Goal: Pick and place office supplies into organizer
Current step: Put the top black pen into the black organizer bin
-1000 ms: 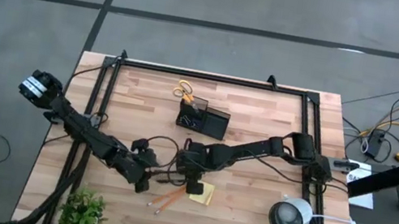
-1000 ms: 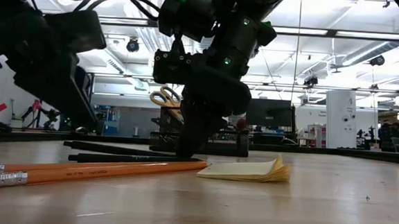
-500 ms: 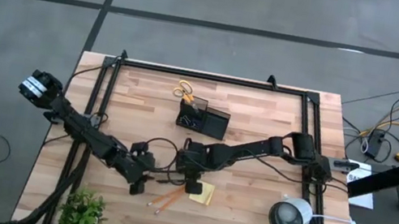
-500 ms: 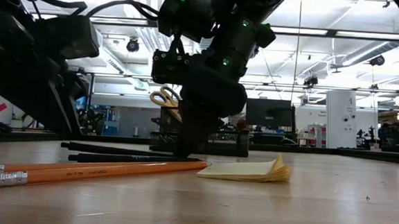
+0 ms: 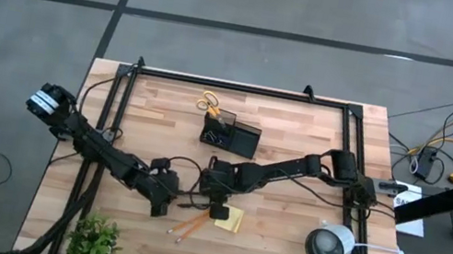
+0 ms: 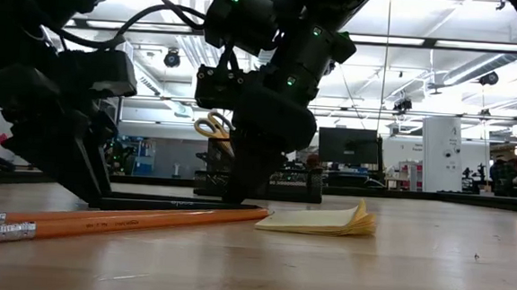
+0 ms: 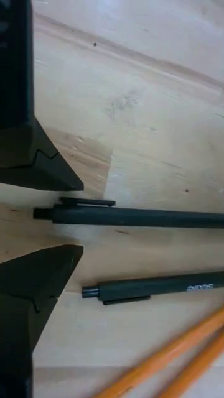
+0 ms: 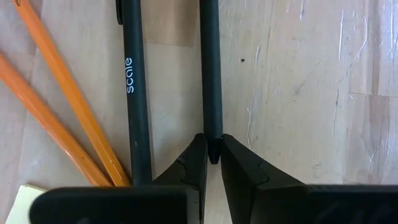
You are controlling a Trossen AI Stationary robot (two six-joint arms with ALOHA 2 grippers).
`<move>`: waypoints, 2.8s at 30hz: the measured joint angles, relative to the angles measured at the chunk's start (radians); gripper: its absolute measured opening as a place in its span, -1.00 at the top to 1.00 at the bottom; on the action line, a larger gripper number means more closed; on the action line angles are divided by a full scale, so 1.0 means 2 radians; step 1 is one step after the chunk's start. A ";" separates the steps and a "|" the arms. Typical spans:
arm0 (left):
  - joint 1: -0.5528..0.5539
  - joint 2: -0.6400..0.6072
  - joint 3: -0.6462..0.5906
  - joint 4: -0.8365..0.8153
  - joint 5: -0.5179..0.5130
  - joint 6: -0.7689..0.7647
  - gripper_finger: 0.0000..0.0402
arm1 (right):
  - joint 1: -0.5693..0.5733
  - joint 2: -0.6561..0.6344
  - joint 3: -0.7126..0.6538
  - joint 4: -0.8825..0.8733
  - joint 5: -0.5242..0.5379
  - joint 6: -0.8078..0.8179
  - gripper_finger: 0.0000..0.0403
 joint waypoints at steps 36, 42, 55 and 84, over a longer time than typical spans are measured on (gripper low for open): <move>0.040 0.031 0.043 -0.065 0.004 0.173 0.93 | 0.000 -0.010 0.004 -0.010 0.003 0.023 0.81; 0.048 0.025 0.086 -0.129 -0.016 0.224 0.96 | 0.001 -0.037 0.005 -0.041 0.007 0.062 0.72; 0.071 -0.024 0.170 -0.252 -0.100 0.339 0.96 | 0.046 -0.095 0.001 -0.152 0.095 0.129 0.71; 0.321 0.078 0.399 -0.378 -0.268 0.966 0.96 | 0.130 -0.104 -0.050 -0.271 0.215 0.451 0.71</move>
